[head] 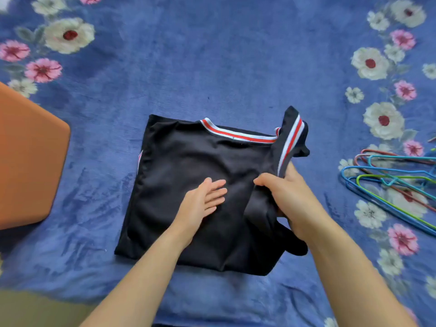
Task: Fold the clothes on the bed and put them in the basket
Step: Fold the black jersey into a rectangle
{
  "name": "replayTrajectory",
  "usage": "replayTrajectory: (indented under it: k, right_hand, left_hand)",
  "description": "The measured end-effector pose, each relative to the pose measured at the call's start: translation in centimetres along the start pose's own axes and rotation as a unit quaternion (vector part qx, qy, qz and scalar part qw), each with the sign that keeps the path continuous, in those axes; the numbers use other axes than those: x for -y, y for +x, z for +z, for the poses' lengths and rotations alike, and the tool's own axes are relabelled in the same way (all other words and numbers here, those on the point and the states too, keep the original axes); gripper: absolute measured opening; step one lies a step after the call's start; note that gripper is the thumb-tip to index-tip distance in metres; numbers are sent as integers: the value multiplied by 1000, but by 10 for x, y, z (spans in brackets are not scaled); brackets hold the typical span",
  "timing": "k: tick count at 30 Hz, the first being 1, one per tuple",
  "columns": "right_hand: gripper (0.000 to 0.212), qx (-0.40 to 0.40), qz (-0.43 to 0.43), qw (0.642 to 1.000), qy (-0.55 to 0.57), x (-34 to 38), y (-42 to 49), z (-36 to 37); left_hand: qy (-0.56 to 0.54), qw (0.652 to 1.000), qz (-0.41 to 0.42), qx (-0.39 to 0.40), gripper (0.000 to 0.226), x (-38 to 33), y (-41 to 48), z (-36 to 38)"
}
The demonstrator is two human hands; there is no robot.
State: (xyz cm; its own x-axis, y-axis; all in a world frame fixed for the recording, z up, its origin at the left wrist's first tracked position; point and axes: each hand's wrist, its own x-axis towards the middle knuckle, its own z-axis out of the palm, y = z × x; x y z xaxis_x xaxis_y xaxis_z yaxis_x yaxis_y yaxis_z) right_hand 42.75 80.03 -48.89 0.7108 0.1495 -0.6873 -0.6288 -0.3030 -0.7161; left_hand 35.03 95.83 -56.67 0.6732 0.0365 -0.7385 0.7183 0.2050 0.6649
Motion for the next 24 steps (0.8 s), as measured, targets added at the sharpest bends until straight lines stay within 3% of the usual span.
replayTrajectory:
  k: [3, 6, 7, 9, 10, 13, 17, 22, 24]
  right_hand:
    - [44, 44, -15, 997, -68, 18, -4, 82]
    - [91, 155, 30, 977, -146, 10, -3, 149]
    - [82, 181, 36, 968, -171, 5, -4, 162]
    - [37, 181, 34, 958, -220, -6, -8, 170]
    - [32, 163, 36, 955, -244, -13, -9, 170]
    - [35, 94, 81, 951, -282, -34, -13, 152]
    - [24, 99, 105, 931, -335, -58, -21, 130]
    - [10, 167, 86, 938, -292, -78, -32, 128]
    - [7, 123, 93, 956, -249, -81, -30, 122]
  left_hand:
    - [-175, 983, -34, -40, 47, -5, -5, -67]
    - [-219, 968, -75, -92, 54, 6, -4, -121]
    - [-224, 966, -89, -89, 57, 10, -4, -135]
    - [-215, 969, -112, -50, 59, 15, -7, -150]
    - [-193, 974, -117, -34, 55, 15, -10, -154]
    - [-65, 994, -88, -24, 42, 14, -16, -146]
    - [133, 990, -21, -45, 45, 17, -20, -137]
    - [69, 983, 14, -169, 25, 27, -23, -155]
    - [49, 986, 3, -161, 23, 33, -27, -162]
